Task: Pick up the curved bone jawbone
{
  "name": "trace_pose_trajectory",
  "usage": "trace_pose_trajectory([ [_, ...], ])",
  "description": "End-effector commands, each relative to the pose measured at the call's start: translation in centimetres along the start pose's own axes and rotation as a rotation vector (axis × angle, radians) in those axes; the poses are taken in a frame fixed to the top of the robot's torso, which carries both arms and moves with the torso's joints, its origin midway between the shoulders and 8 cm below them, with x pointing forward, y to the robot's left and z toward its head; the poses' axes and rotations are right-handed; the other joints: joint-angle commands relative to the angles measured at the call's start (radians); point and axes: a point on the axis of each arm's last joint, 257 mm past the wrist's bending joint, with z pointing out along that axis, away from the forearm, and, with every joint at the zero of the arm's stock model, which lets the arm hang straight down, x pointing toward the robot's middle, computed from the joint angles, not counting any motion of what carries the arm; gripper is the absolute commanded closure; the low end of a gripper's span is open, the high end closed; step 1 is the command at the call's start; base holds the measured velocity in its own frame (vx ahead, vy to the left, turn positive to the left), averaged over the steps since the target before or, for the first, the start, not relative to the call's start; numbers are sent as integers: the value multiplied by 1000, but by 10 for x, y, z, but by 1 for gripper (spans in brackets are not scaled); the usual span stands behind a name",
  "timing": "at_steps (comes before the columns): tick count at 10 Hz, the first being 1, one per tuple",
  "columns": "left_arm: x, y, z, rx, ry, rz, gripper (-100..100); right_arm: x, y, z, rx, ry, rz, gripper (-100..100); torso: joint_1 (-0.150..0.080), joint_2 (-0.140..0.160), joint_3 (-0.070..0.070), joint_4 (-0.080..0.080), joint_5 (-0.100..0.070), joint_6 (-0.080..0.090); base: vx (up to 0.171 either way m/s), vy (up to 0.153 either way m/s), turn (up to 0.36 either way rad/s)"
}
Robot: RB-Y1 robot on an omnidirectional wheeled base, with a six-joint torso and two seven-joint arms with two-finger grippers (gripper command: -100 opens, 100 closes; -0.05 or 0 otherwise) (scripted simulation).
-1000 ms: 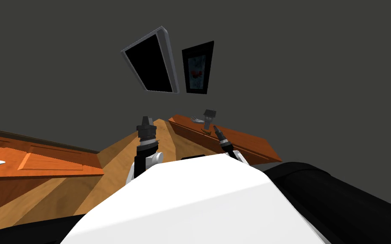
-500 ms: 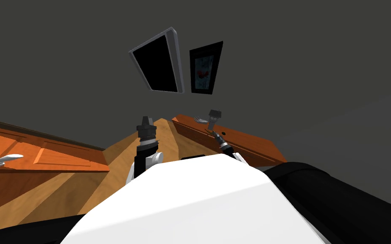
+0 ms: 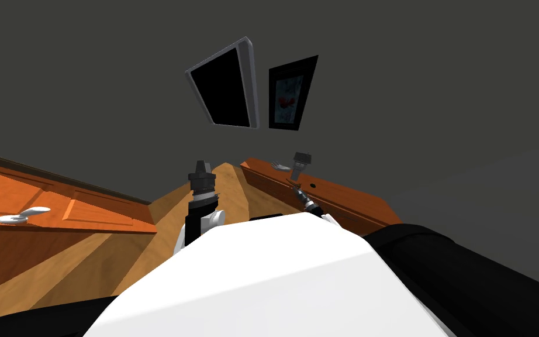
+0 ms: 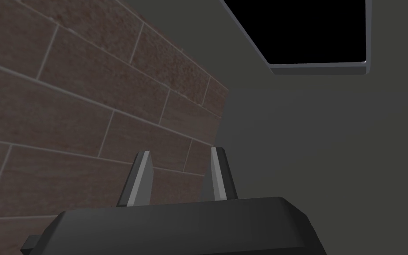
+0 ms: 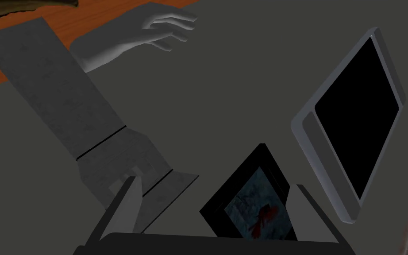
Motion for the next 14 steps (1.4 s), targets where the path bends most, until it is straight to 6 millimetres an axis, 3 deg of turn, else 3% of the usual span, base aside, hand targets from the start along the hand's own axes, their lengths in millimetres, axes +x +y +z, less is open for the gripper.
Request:
trace_pose_trajectory([
  [1, 0, 0, 0, 0, 0, 0, 0, 20, -21, -8, 32, 68, -58, -100, 0, 0, 0, 0, 0, 0, 56, 123, 100],
  [3, 0, 0, 0, 0, 0, 0, 0, 27, -31, -12, 52, 82, -55, -100, 1, -2, -1, 0, 0, 0, 37, 80, 15],
  [6, 0, 0, 0, 0, 0, 0, 0, 62, -70, -35, 110, 210, -152, -100, 0, -1, -1, 0, 0, 0, 49, 92, 90],
  [8, 0, 0, 0, 0, 0, 0, 0, 68, -79, -40, 129, 223, -149, -100, 1, -2, -1, 0, 0, 0, 28, 71, 17],
  [11, 0, 0, 0, 0, 0, 0, 0, 100, -122, -73, 189, 358, -242, -100, -2, -1, -1, 0, 0, 0, 49, 72, 99],
  [14, 0, 0, 0, 0, 0, 0, 0, 116, -150, -97, 232, 436, -286, -100, 1, -3, -2, -1, 0, -1, 67, 87, 75],
])
